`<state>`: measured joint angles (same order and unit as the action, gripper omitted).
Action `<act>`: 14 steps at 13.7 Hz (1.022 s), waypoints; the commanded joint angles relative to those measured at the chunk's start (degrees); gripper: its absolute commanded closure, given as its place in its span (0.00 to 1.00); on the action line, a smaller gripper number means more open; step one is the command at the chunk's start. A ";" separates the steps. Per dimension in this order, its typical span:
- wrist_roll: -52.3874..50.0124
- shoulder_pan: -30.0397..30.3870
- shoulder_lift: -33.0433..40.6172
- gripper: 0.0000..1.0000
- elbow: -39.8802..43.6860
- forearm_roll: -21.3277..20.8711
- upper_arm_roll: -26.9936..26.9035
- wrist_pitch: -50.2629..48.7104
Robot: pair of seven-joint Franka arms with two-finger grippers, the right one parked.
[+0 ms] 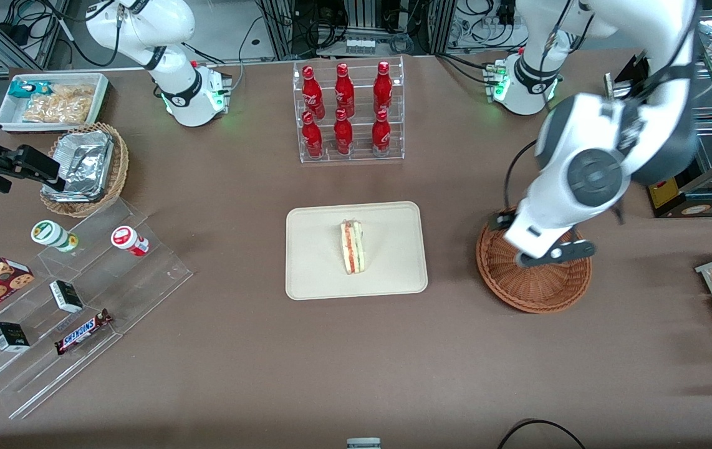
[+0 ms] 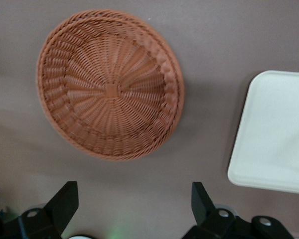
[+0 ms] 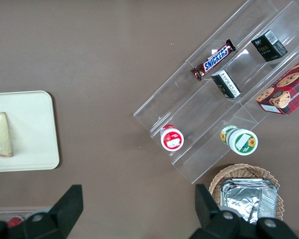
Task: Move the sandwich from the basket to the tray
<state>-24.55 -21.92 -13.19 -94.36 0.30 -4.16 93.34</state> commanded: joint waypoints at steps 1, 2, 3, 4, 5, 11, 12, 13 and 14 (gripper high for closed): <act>4.23 10.46 5.18 0.00 -2.41 0.23 8.62 -2.63; 5.90 14.06 6.59 0.00 -2.49 0.23 11.25 -3.60; 8.35 17.83 7.82 0.00 -2.49 0.31 13.80 -4.83; 11.07 20.66 9.14 0.00 -2.41 0.23 15.57 -6.14; 13.45 22.51 10.28 0.00 -2.40 0.23 15.94 -7.03; 24.45 28.24 16.08 0.00 -2.05 -0.47 15.68 -8.71; 24.46 28.33 16.44 0.00 -1.44 -0.48 14.89 -8.62; 24.46 28.33 16.44 0.00 -0.74 -0.48 14.10 -8.53; 24.46 28.33 16.71 0.00 -0.39 -0.56 13.83 -8.18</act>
<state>-1.11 5.80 2.16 -94.95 0.17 9.88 85.03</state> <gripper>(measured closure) 0.000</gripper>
